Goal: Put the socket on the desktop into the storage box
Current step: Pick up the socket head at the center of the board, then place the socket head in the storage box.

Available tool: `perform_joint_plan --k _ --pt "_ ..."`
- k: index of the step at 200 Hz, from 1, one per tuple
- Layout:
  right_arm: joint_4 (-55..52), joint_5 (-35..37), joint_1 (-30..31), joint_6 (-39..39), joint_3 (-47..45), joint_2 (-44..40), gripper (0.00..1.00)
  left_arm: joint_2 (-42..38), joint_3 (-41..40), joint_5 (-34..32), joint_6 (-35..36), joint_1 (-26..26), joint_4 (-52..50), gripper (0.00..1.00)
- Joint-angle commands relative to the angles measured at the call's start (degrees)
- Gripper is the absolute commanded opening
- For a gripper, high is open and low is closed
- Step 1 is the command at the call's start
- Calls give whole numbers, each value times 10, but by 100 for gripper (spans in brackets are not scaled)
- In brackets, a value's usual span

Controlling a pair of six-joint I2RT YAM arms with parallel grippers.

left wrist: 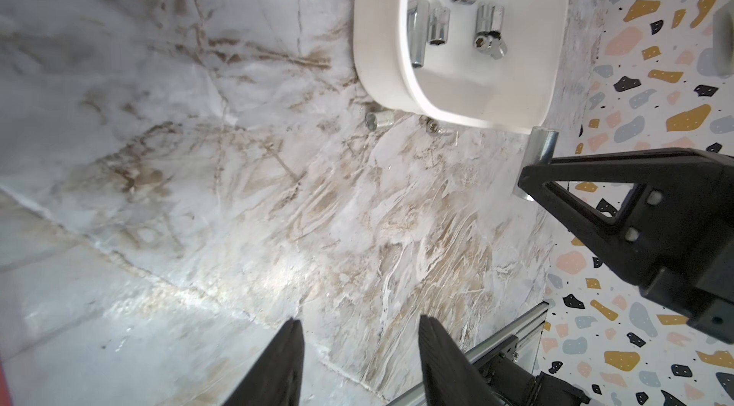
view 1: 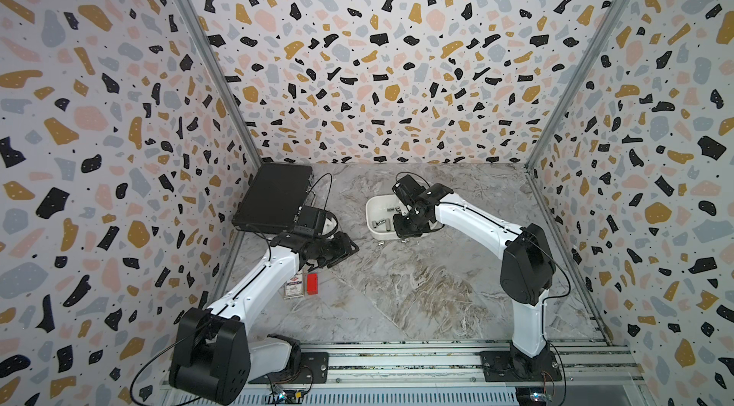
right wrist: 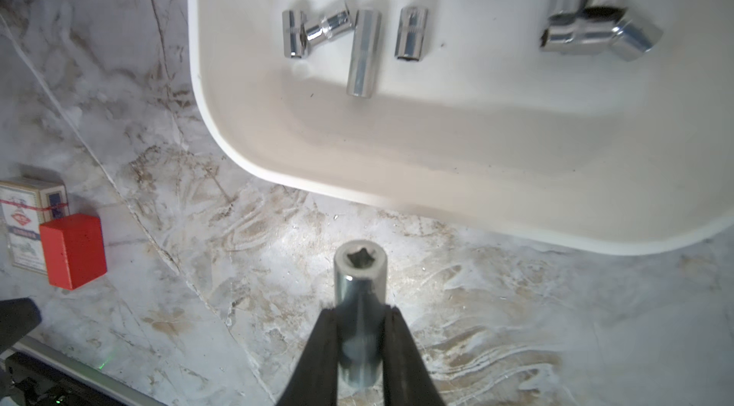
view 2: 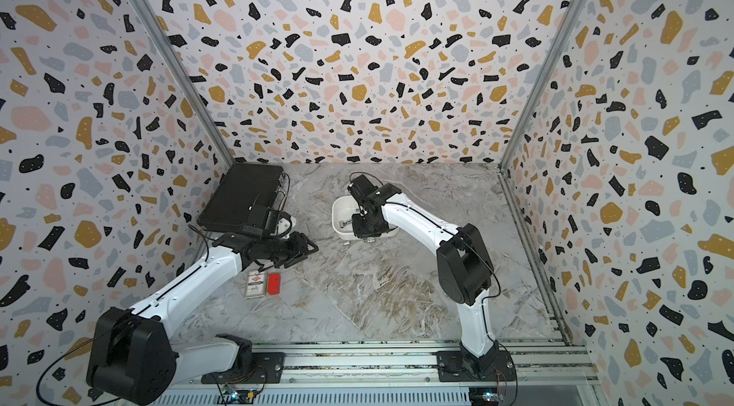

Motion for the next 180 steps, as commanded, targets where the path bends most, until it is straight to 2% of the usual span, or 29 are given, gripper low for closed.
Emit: perform_joint_plan --k 1,78,131,180 --pt "-28 11 -15 -15 46 1 18 8 31 8 -4 3 19 51" --pt "-71 17 -71 -20 173 110 18 48 66 12 0 3 30 51" --pt "-84 33 -99 -25 214 155 18 60 64 15 -2 4 40 51" --pt "-118 77 -120 -51 254 186 18 64 56 15 -2 3 45 51"
